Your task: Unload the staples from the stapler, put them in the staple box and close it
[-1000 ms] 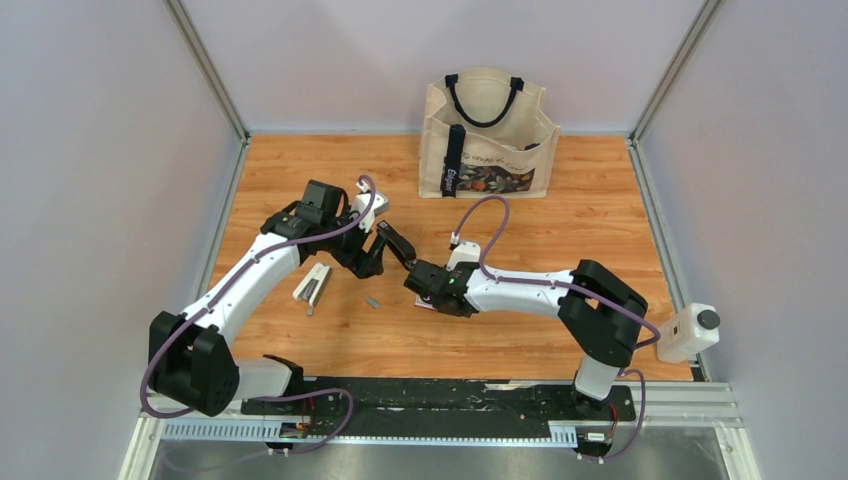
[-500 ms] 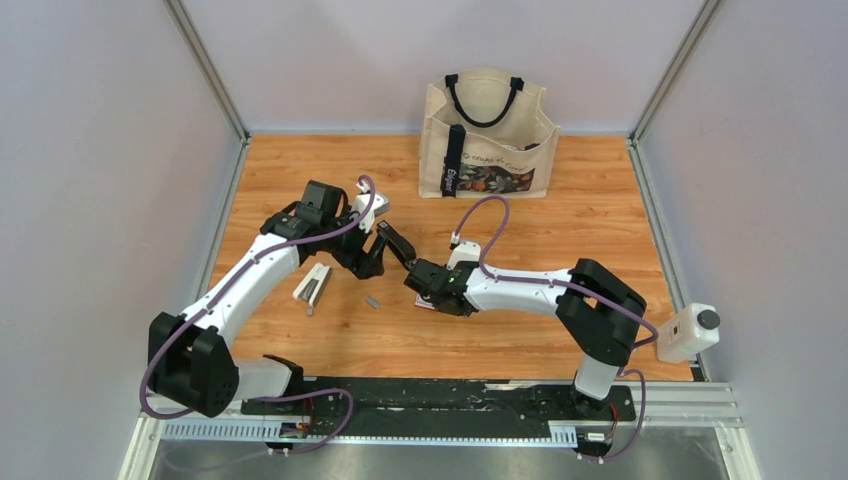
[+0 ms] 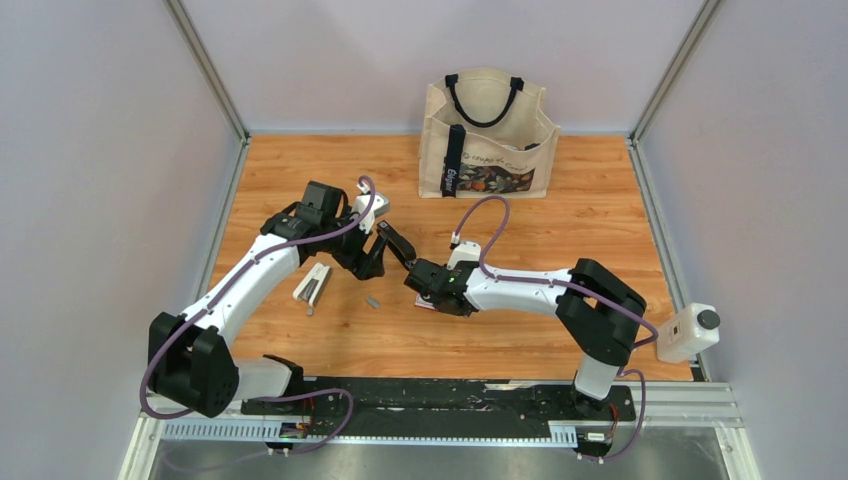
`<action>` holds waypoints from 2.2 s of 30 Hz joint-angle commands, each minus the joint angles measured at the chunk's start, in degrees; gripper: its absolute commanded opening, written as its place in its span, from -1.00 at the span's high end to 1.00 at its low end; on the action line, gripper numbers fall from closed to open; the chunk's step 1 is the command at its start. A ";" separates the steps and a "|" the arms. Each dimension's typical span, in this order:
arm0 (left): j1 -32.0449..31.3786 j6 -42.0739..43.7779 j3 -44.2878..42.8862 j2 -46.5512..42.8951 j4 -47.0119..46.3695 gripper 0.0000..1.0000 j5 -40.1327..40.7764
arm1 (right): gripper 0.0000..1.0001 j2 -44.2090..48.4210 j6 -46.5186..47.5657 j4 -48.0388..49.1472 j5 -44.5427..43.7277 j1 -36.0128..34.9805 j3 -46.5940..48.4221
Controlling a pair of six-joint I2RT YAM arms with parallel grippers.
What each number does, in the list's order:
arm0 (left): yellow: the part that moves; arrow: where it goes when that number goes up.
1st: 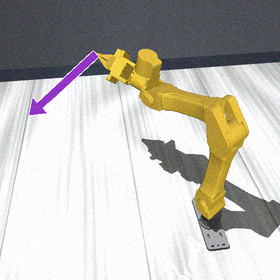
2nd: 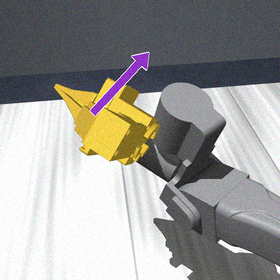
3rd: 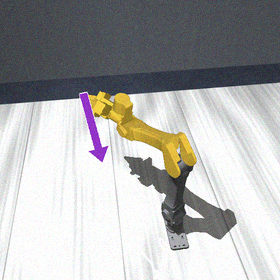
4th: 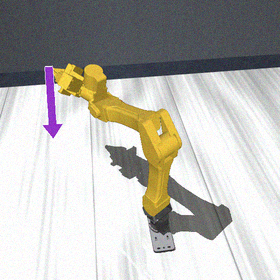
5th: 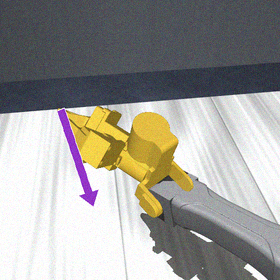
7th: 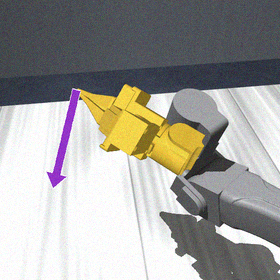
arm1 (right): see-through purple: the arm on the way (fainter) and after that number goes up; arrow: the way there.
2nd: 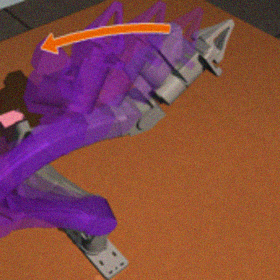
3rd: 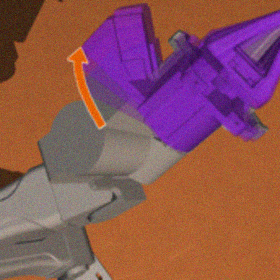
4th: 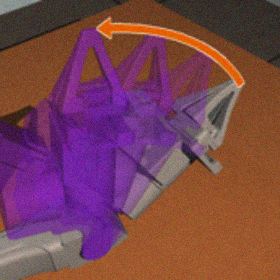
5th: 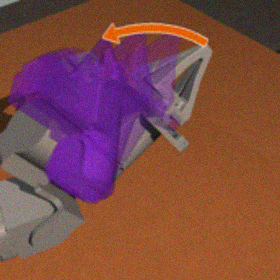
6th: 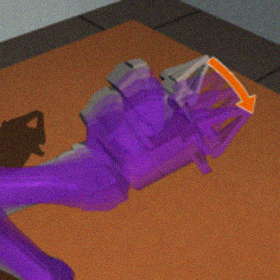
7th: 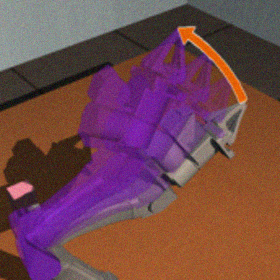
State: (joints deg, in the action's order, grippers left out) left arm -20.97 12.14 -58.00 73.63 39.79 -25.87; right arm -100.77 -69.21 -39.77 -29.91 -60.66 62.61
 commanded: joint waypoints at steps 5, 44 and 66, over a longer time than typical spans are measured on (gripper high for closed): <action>0.14 0.69 0.34 -1.99 -1.12 -0.72 -1.55 | 0.43 0.31 -1.54 1.18 -0.41 0.02 -1.35; -0.30 3.84 0.60 -0.50 -0.24 -0.73 -0.76 | 0.20 7.78 11.81 8.74 -2.70 2.21 -1.96; -10.14 56.75 0.60 11.98 13.91 -0.95 5.39 | -0.26 26.33 27.81 20.60 10.40 16.89 -15.41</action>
State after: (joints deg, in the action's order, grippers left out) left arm -29.78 58.96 -55.57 84.23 52.07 -18.92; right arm -76.16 -43.83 -22.98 -22.17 -45.39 49.39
